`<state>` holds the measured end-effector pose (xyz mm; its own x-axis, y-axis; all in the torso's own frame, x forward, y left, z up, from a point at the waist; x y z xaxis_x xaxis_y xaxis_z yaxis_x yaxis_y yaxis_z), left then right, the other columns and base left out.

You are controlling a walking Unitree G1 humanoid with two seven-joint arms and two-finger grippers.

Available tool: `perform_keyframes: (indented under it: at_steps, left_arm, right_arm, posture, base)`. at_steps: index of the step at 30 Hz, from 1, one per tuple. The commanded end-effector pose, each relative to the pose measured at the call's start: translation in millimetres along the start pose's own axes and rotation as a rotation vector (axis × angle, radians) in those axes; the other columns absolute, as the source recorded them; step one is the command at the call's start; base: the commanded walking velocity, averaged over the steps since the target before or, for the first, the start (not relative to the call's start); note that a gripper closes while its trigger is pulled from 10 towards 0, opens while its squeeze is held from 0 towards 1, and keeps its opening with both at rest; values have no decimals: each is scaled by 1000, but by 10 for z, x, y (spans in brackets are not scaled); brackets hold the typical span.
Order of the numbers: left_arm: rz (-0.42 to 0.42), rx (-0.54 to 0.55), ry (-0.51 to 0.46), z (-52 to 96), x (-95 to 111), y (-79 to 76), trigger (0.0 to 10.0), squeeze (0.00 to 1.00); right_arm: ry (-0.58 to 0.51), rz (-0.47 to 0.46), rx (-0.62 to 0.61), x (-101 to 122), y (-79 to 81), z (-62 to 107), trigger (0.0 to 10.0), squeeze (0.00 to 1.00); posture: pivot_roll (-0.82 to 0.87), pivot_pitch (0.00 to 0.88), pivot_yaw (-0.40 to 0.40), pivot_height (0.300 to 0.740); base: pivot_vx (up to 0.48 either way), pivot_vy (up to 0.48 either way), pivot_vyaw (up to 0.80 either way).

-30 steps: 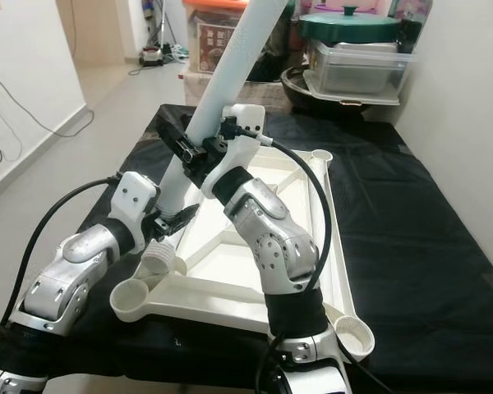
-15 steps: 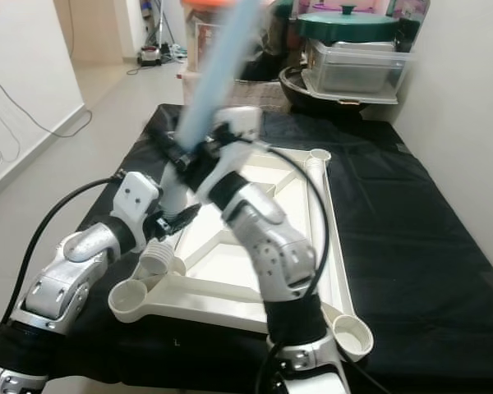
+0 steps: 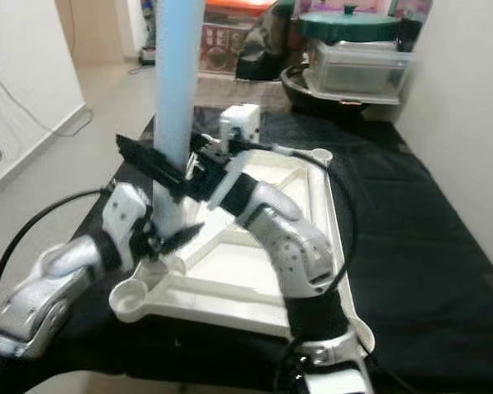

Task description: Building children table

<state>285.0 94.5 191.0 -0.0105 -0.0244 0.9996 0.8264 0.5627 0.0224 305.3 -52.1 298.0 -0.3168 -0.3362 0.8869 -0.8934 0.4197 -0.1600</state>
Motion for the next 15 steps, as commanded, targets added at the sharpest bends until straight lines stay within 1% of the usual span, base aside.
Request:
perform_keyframes:
  at_steps: [1,2,3,5,6,7,8,9,10,11,12,13,14,15]
  left_arm:
    - [-17,-155,37,-1,-21,-252,10000,0]
    - [-17,-155,37,-1,-21,-252,10000,0]
    - [-16,-183,50,31,-36,-295,10000,0]
    - [-16,-183,50,31,-36,-295,10000,0]
    - [-11,-224,71,93,-45,-355,10000,0]
    - [-11,-224,71,93,-45,-355,10000,0]
    - [-8,-256,88,149,-42,-398,10000,0]
    - [-8,-256,88,149,-42,-398,10000,0]
    - [-11,-276,106,207,-37,-408,10000,0]
    - [-11,-276,106,207,-37,-408,10000,0]
    - [-16,-291,124,258,-33,-405,10000,0]
    - [-22,-296,136,292,-34,-390,10000,0]
    - [-24,-300,145,315,-34,-384,10000,0]
    - [-24,-300,145,315,-34,-384,10000,0]
  right_arm:
    - [-29,12,67,68,1,-10,10000,0]
    - [-29,12,67,68,1,-10,10000,0]
    - [-23,26,94,71,-5,16,10000,0]
    - [-23,26,94,71,-5,16,10000,0]
    - [-5,48,140,63,3,55,10000,0]
    - [-5,48,140,63,3,55,10000,0]
    - [15,56,188,46,21,94,10000,0]
    - [15,56,188,46,21,94,10000,0]
    - [37,44,239,3,62,146,9373,0]
    - [37,44,239,3,62,146,9373,0]
    - [53,19,292,-38,122,199,4941,0]
    - [55,-26,341,-65,193,246,3569,0]
    - [53,-57,375,-78,236,277,3569,0]
    - [53,-57,375,-78,236,277,3569,0]
  posture:
    - [50,0,-69,740]
    - [50,0,-69,740]
    - [50,0,-69,740]
    - [50,0,-69,740]
    - [53,0,-71,740]
    - [53,0,-71,740]
    - [53,0,-71,740]
    - [53,0,-71,740]
    - [67,0,-80,740]
    - [67,0,-80,740]
    - [68,0,-79,740]
    - [68,0,-79,740]
    - [68,0,-79,740]
    - [68,0,-79,740]
  base:
    - [0,0,0]
    - [0,0,0]
    - [0,0,0]
    - [0,0,0]
    - [0,0,0]
    - [0,0,0]
    - [0,0,0]
    - [0,0,0]
    - [0,0,0]
    - [0,0,0]
    - [0,0,0]
    - [0,0,0]
    - [0,0,0]
    - [0,0,0]
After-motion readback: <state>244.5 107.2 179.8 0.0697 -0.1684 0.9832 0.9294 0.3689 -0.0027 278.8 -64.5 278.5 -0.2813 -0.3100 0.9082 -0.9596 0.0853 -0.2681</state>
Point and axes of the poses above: a point about 5 cm out from each wrist's last joint towards the gripper, its own z axis pointing back from the gripper into the wrist, its own x axis along the axis of the wrist's last joint, y = z × x, the point moved 2 cm from there along -z, pointing out of the wrist towards the gripper, and after that the axes turned 13 degrees about z, right-handed, at the moved point
